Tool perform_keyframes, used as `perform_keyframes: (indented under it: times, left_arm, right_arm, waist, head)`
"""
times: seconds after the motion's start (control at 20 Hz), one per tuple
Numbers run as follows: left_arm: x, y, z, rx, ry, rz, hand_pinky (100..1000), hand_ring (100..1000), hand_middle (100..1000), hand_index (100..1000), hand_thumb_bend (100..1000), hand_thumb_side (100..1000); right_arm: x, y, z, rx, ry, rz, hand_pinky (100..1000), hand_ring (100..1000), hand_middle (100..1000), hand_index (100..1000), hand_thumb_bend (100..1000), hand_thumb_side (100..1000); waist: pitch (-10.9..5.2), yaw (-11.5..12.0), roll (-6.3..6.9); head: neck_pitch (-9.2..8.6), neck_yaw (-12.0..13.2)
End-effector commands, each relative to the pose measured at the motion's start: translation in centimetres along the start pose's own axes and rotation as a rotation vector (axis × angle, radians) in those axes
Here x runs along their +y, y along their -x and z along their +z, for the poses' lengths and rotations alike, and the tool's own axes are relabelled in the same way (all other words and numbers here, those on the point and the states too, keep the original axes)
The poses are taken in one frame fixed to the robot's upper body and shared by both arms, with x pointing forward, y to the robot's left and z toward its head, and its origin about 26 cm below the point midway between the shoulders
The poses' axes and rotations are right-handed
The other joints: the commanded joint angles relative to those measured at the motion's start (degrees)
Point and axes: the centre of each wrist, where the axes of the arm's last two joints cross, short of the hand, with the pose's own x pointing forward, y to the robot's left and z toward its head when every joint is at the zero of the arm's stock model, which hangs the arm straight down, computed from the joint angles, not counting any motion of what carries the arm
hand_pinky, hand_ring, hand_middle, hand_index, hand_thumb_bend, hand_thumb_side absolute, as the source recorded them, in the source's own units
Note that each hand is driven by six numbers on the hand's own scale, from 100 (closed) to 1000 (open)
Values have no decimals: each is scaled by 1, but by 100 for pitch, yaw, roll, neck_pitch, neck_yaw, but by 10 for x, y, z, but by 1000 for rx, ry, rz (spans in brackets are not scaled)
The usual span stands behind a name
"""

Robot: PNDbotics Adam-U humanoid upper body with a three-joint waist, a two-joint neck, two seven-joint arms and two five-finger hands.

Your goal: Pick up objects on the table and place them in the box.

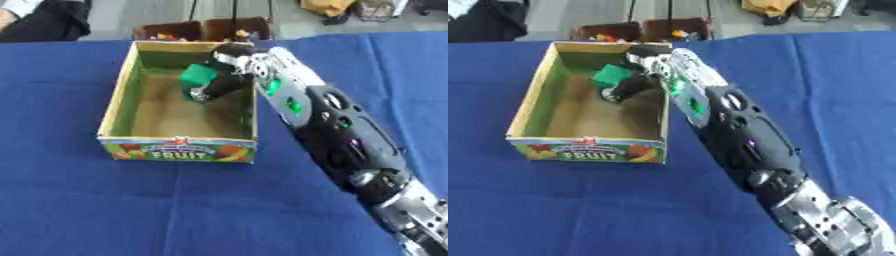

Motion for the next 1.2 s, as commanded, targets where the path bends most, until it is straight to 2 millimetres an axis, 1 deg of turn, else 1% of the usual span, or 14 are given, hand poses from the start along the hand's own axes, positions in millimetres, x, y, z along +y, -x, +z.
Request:
perform_keyframes:
  times: [0.05,0.25,0.35,0.45,0.55,0.6,0.65,0.7,0.85,0.9,1.0,1.1,1.2]
  left_arm:
    - [3,-5,-4,-22,2,-7,853,979,971,1000,100,1000]
    - [4,-5,-2,-15,2,-13,853,979,971,1000,100,1000]
    - [5,-4,-1,-10,0,-17,853,979,971,1000,100,1000]
    - [6,-4,0,-6,-4,-23,853,979,970,1000,100,1000]
    - [8,-3,1,-3,-10,-29,851,974,968,1000,100,1000]
    - [8,-3,2,0,-14,-31,850,973,967,1000,100,1000]
    - [9,-3,3,2,-18,-33,850,972,966,1000,100,1000]
    - [9,-3,3,4,-21,-34,849,972,966,1000,100,1000]
    - [10,-2,4,9,-25,-39,849,972,966,1000,100,1000]
    - [10,-2,4,11,-27,-41,849,972,966,1000,100,1000]
    - [11,-2,5,15,-30,-44,849,972,966,1000,100,1000]
    - [12,-2,7,21,-36,-49,849,972,966,1000,100,1000]
    - [12,-1,8,26,-41,-52,848,972,966,1000,100,1000]
  right_arm:
    - [-29,-5,16,-33,92,2,826,934,845,917,558,684]
    - [-43,-6,30,-53,162,2,828,933,834,909,549,703]
    - [-52,-5,42,-72,219,-1,828,932,828,906,540,717]
    - [-63,-4,60,-95,293,-3,825,928,820,899,511,733]
    - [-72,-2,81,-119,380,-12,818,923,814,892,428,732]
    - [-77,-1,94,-129,434,-22,812,915,807,886,333,708]
    - [-80,-1,105,-137,483,-33,809,912,803,883,289,696]
    - [-81,0,116,-144,531,-44,802,908,796,878,229,680]
    - [-81,1,147,-165,660,-88,780,892,765,850,115,628]
    - [-81,2,157,-171,710,-107,773,887,760,846,100,621]
    - [-80,2,174,-178,815,-147,757,872,746,833,100,608]
    - [-78,3,186,-165,914,-154,749,866,745,829,100,608]
    - [-73,1,196,-189,981,-165,742,861,746,824,100,613]
  waist:
    - [-207,-8,25]
    - [-276,-46,63]
    - [-310,-70,89]
    - [-341,-105,111]
    - [-370,-147,133]
    - [-387,-174,149]
    - [-403,-196,163]
    - [-422,-222,183]
    - [-476,-301,260]
    - [-494,-328,290]
    - [-528,-378,342]
    - [-560,-425,393]
    - [-589,-471,446]
  head:
    - [-26,22]
    - [8,39]
    - [26,57]
    - [47,77]
    - [73,114]
    - [108,146]
    - [153,175]
    - [230,220]
    - [462,382]
    - [515,434]
    - [586,564]
    - [645,768]
    - [689,957]
